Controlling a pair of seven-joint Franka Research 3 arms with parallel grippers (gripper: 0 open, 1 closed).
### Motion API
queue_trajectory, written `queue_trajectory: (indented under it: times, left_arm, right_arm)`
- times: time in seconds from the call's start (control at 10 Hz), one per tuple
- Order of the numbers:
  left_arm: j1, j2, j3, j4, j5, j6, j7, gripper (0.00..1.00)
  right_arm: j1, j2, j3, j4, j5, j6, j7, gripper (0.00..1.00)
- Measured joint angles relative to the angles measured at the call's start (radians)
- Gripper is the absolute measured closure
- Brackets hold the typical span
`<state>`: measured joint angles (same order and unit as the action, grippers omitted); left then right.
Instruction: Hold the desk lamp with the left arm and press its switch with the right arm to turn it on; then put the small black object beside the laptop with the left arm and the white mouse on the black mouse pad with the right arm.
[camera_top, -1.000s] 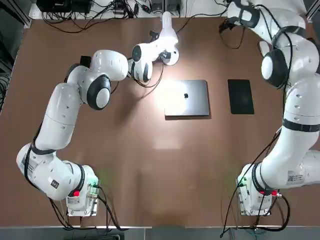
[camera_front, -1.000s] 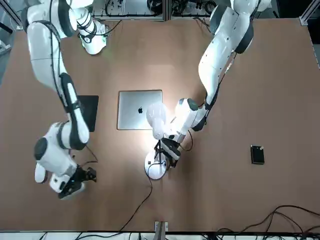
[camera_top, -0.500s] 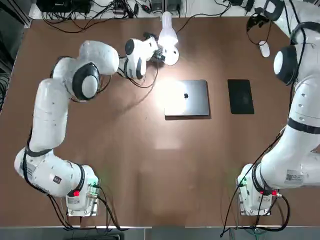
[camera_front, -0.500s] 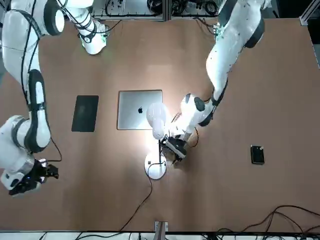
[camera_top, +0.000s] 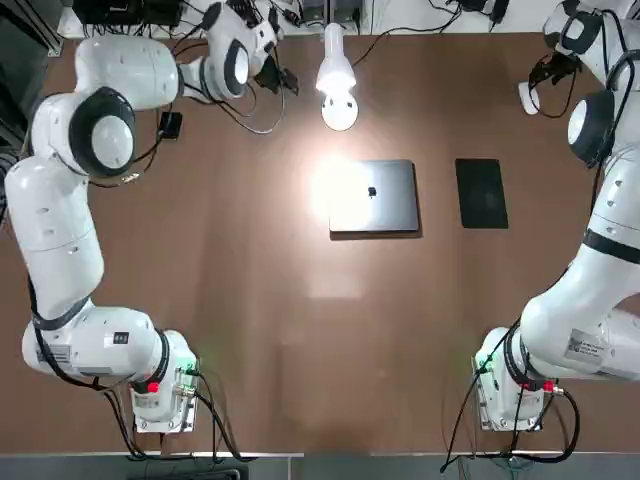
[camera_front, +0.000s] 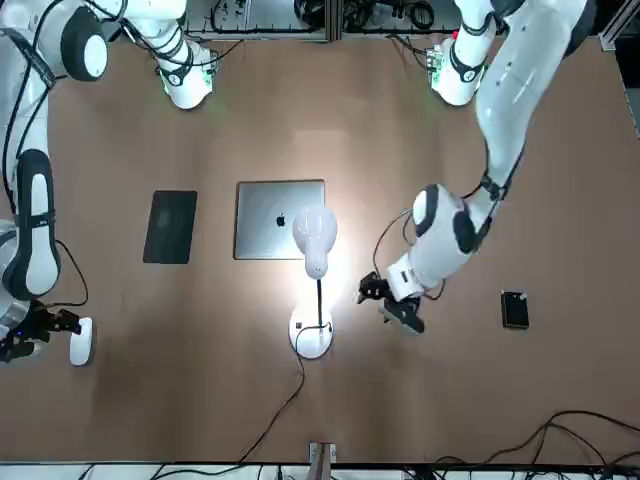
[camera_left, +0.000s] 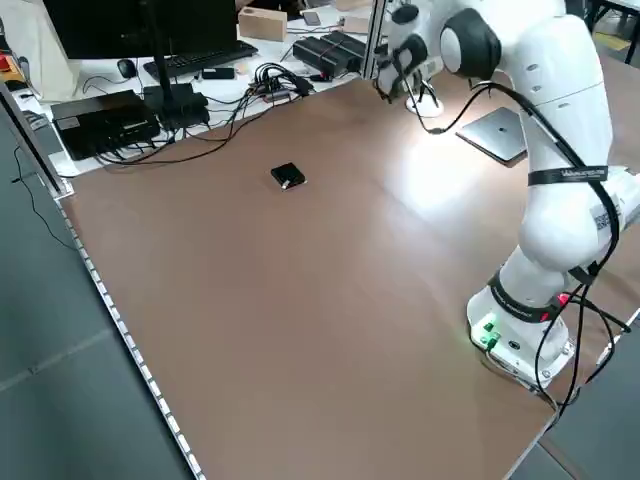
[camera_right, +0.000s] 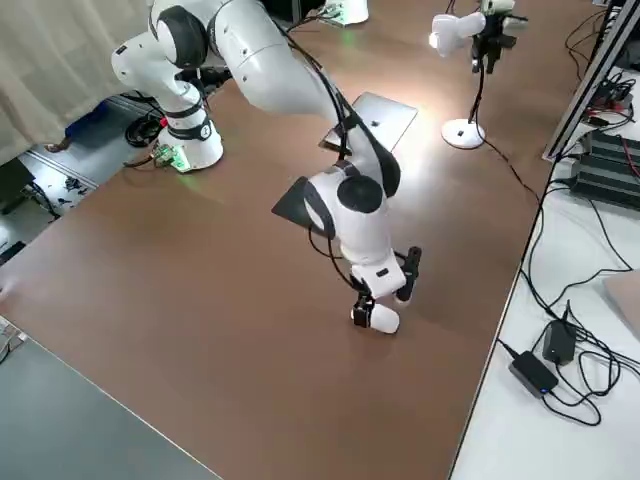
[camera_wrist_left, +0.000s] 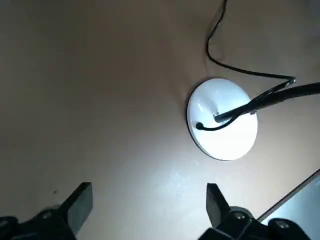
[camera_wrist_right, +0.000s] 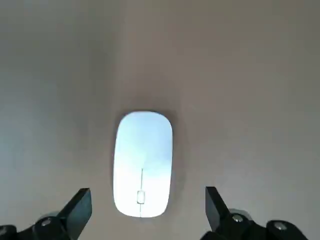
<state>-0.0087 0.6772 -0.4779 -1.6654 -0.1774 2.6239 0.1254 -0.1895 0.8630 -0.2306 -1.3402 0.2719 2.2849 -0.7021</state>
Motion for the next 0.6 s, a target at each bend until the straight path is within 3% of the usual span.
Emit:
queue_trajectory:
  times: [0.3,0.4,0.6]
  left_arm:
    - [0.117,-0.119,0.037,-0.002,0.002,-0.24,-0.105,0.0]
    - [0.133,-0.135,0.069,-0.006,0.062,-0.296,-0.186,0.0]
    - [0.155,-0.16,0.108,-0.007,0.276,-0.407,-0.291,0.0]
  right_arm:
    - [0.006,0.036,0.007,0.0,-0.011,0.002,-0.035,0.0]
    - [0.007,0.042,0.008,0.0,-0.012,0.003,-0.035,0.0]
    - [0.008,0.048,0.013,0.0,-0.012,0.025,-0.035,0.0]
